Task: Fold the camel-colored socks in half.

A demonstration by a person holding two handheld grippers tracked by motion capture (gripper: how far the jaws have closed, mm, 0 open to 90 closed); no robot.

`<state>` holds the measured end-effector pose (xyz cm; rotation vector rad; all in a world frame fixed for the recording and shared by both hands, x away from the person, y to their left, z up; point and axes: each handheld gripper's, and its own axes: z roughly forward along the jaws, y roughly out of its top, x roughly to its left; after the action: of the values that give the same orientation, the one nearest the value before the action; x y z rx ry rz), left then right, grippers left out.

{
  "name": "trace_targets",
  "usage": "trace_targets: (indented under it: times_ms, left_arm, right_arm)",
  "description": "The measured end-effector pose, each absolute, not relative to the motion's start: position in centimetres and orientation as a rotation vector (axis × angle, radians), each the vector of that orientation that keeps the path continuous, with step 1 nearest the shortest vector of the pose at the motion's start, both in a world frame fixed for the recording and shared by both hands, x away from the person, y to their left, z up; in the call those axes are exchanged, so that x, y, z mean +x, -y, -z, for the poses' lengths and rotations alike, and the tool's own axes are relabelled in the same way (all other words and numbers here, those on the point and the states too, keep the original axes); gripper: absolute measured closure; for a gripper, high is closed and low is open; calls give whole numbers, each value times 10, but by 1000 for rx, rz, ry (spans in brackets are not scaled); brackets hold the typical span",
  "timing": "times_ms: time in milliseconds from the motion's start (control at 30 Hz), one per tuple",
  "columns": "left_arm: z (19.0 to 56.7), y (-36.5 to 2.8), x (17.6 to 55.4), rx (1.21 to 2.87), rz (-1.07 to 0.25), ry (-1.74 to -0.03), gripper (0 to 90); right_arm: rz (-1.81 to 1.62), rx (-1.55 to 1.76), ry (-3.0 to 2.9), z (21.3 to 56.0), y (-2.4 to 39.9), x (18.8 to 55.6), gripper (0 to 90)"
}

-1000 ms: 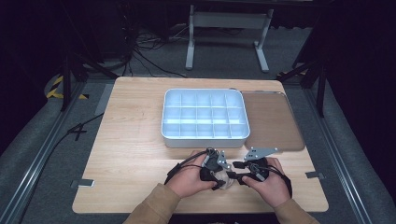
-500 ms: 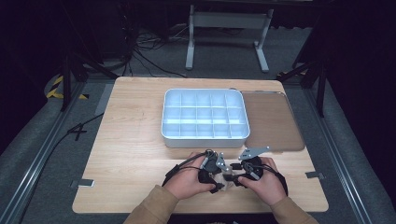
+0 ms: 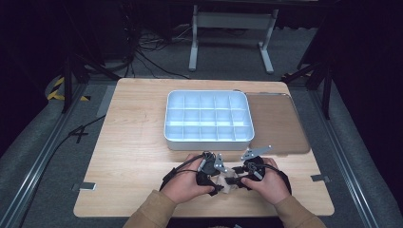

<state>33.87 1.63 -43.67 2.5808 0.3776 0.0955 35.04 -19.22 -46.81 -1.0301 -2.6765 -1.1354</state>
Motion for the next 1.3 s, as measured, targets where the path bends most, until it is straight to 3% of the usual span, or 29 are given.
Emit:
trace_targets:
  times_ms: [233, 300, 433, 700, 1300]
  left_arm:
    - [436, -20, 339, 2569, -95, -396, 312]
    - [436, -21, 339, 2562, -94, -396, 311]
    - [436, -21, 340, 2559, -92, -404, 311]
    - [435, -23, 340, 2555, -88, -406, 313]
    - [423, -38, 343, 2538, -80, -445, 327]
  right_arm:
    - [1140, -1006, 2632, 469, 194, 352, 531]
    - [1143, -997, 2598, 469, 194, 352, 636]
    - [1142, -973, 2609, 468, 193, 351, 697]
    - [1142, -944, 2675, 463, 188, 346, 740]
    - [1198, -892, 2699, 447, 186, 339, 748]
